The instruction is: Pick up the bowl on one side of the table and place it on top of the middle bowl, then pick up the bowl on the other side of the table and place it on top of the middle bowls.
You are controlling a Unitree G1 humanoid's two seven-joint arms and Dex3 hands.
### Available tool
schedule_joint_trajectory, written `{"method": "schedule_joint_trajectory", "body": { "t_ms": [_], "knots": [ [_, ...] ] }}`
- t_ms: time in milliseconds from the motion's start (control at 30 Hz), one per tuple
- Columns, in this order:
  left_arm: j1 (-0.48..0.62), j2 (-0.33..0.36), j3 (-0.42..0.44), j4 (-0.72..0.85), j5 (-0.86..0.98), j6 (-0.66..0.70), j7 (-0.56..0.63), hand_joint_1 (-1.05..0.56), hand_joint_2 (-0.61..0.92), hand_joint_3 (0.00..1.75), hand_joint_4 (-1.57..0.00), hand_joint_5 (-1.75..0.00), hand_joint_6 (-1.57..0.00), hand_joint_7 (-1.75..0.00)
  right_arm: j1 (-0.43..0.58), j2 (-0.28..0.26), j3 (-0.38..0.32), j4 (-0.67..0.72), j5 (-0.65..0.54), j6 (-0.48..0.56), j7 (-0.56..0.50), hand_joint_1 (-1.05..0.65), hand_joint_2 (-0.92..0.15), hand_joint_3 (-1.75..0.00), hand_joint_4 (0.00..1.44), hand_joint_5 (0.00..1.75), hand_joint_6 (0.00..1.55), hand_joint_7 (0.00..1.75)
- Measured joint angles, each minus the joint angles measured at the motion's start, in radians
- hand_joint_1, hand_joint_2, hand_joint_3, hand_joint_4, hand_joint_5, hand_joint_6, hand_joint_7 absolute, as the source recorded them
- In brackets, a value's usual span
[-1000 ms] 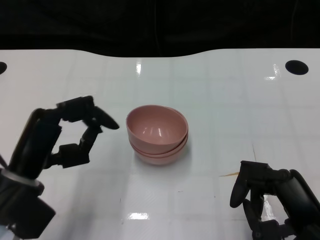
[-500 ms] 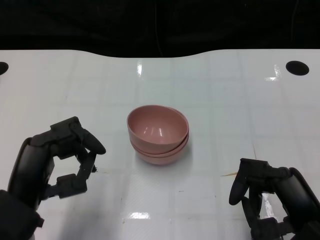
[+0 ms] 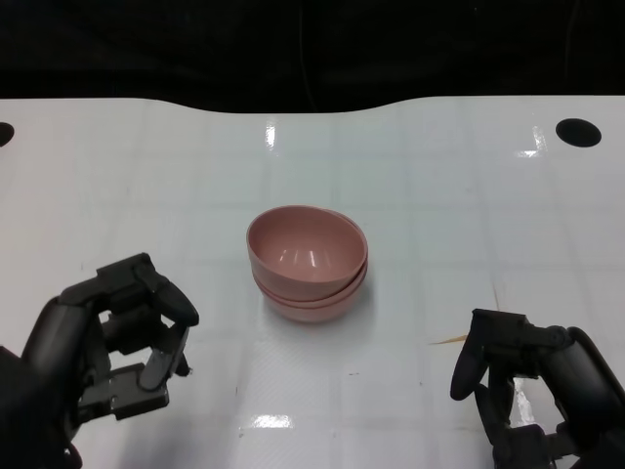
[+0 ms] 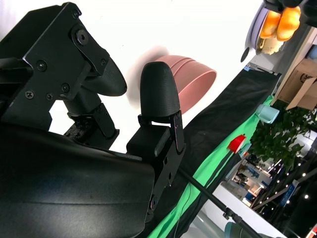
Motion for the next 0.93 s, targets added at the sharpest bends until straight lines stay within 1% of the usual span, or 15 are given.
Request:
{"method": "schedule_joint_trajectory", "body": {
  "t_ms": [33,133,233,333,400,500,633,733,900,933],
  "knots": [
    [0.006,-0.007,0.0,-0.006,0.0,0.007,0.0,-0.14,0.32,1.39,-0.82,-1.73,-0.76,-1.49,0.0,-0.002,-0.001,0.001,0.0,-0.001,0.0,0.02,-0.19,-1.61,0.92,1.75,0.81,1.51],
    [0.011,-0.018,-0.002,-0.019,0.001,0.017,0.0,-0.16,0.31,1.41,-0.83,-1.75,-0.76,-1.49,0.0,-0.006,-0.002,0.002,0.001,-0.001,0.0,0.02,-0.19,-1.61,0.91,1.75,0.81,1.5],
    [0.027,-0.038,-0.001,-0.047,-0.001,0.045,0.001,-0.17,0.36,1.37,-0.85,-1.73,-0.8,-1.45,0.0,-0.006,-0.006,0.002,0.016,0.0,0.0,0.04,-0.2,-1.61,0.91,1.74,0.82,1.48],
    [0.048,-0.061,0.0,-0.063,0.0,0.071,0.002,-0.16,0.37,1.38,-0.87,-1.7,-0.85,-1.39,0.003,-0.006,-0.02,0.001,0.027,0.019,0.001,0.04,-0.21,-1.61,0.91,1.74,0.83,1.47],
    [0.052,-0.071,0.003,-0.063,0.002,0.071,0.002,-0.17,0.37,1.38,-0.88,-1.72,-0.86,-1.41,0.003,-0.006,-0.025,0.002,0.029,0.02,0.002,0.04,-0.2,-1.61,0.91,1.74,0.83,1.47],
    [0.055,-0.074,0.003,-0.063,0.014,0.071,0.002,-0.19,0.36,1.39,-0.89,-1.74,-0.84,-1.51,0.005,-0.007,-0.03,0.002,0.033,0.019,0.003,0.05,-0.2,-1.61,0.91,1.74,0.83,1.47],
    [0.056,-0.076,0.006,-0.062,0.023,0.071,0.002,-0.22,0.38,1.34,-0.89,-1.75,-0.82,-1.54,0.01,-0.007,-0.033,0.002,0.043,0.02,0.005,0.06,-0.21,-1.62,0.91,1.73,0.83,1.46],
    [0.055,-0.076,0.008,-0.049,0.037,0.054,0.0,-0.22,0.37,1.34,-0.9,-1.75,-0.8,-1.58,0.01,-0.007,-0.034,0.002,0.043,0.02,0.006,0.07,-0.21,-1.62,0.91,1.73,0.83,1.46],
    [0.04,-0.078,0.009,0.001,0.047,-0.011,-0.003,-0.2,0.35,1.31,-0.9,-1.75,-0.79,-1.57,0.01,-0.007,-0.035,0.009,0.045,0.02,0.007,0.05,-0.21,-1.63,0.92,1.74,0.83,1.47],
    [0.035,-0.079,0.01,0.012,0.047,-0.021,-0.003,-0.2,0.36,1.28,-0.91,-1.75,-0.79,-1.56,0.009,-0.007,-0.035,0.01,0.044,0.02,0.007,0.05,-0.21,-1.63,0.91,1.73,0.83,1.47]
  ]
}}
